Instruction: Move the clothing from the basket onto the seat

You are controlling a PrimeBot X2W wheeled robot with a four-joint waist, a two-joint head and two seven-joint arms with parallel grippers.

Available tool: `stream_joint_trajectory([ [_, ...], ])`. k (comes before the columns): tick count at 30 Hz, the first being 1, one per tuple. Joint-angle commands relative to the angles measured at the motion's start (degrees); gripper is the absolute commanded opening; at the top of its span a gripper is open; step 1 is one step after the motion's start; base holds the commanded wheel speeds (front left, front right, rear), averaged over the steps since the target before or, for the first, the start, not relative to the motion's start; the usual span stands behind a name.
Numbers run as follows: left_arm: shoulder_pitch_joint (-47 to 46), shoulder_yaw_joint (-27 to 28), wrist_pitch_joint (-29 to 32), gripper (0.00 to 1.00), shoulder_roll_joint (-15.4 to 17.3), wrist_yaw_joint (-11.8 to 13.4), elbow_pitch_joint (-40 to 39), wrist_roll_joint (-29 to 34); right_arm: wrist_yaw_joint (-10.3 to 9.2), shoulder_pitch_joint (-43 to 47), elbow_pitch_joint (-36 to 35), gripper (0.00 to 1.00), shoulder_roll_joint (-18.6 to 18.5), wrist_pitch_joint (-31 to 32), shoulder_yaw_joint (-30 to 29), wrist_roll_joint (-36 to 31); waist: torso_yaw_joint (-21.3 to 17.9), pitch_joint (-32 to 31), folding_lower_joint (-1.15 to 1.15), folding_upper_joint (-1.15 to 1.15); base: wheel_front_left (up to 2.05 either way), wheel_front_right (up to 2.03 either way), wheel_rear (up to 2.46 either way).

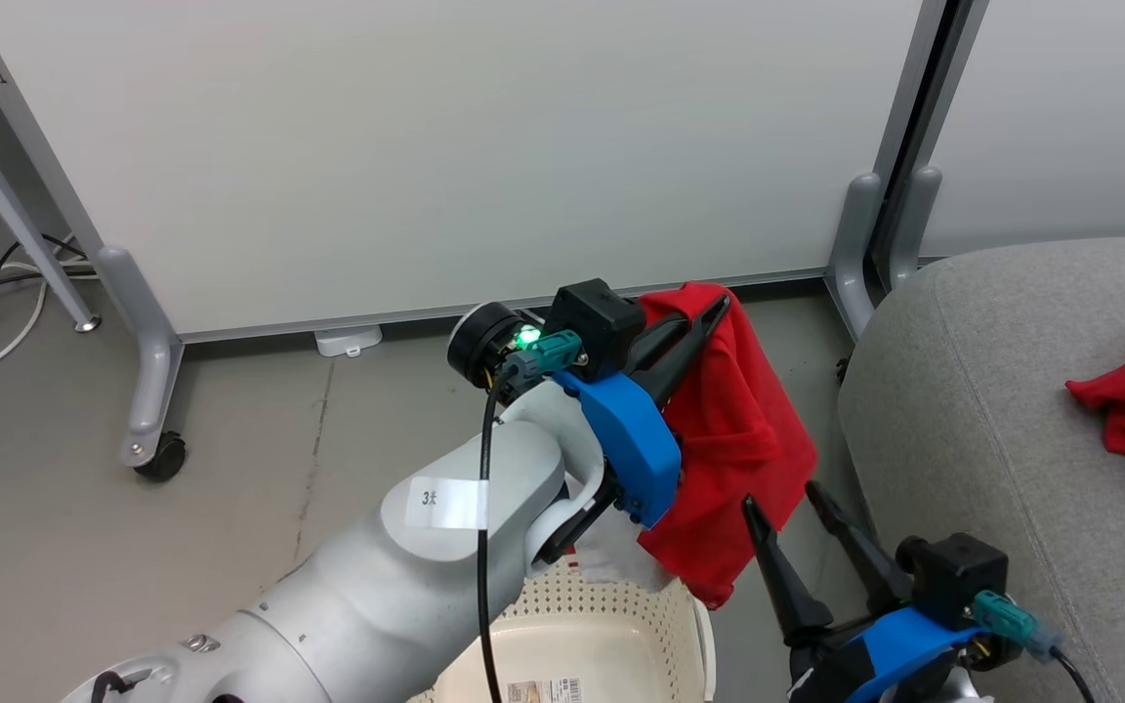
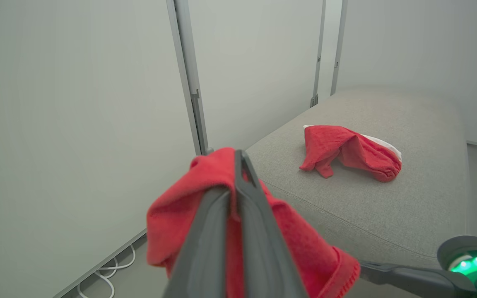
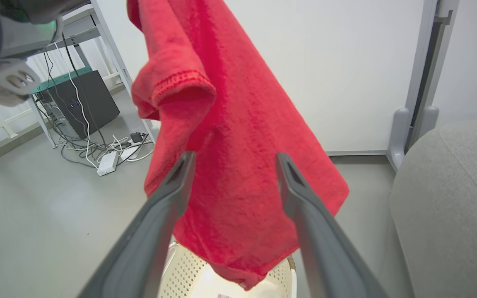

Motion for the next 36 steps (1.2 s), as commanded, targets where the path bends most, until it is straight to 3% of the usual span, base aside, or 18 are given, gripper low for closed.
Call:
stream_joint_trajectory([
  [1, -0.3, -0.2, -0.3, 0.00, 0.0, 0.2, 0.0, -0.3, 0.03, 1.0, -0.2, 1.00, 0.0, 0.4, 1.0, 0.6, 0.0, 0.1, 0.00, -0.01, 0.00, 0.00, 0.00],
  [17, 0.0, -0.8, -0.3, 0.00, 0.0, 0.3, 0.1, -0.8, 0.03, -3.1, 3.1, 1.00, -0.1, 2.1, 6.8, 7.3, 0.0, 0.7, 0.00, -0.01, 0.00, 0.00, 0.00],
  [36, 0.7, -2.0, -0.3, 0.00, 0.0, -0.1, -0.8, -2.0, 0.03, -19.0, 19.3, 1.00, -0.1, -0.7, 8.4, 4.5, -0.3, 0.8, 0.00, -0.01, 0.00, 0.00, 0.00],
])
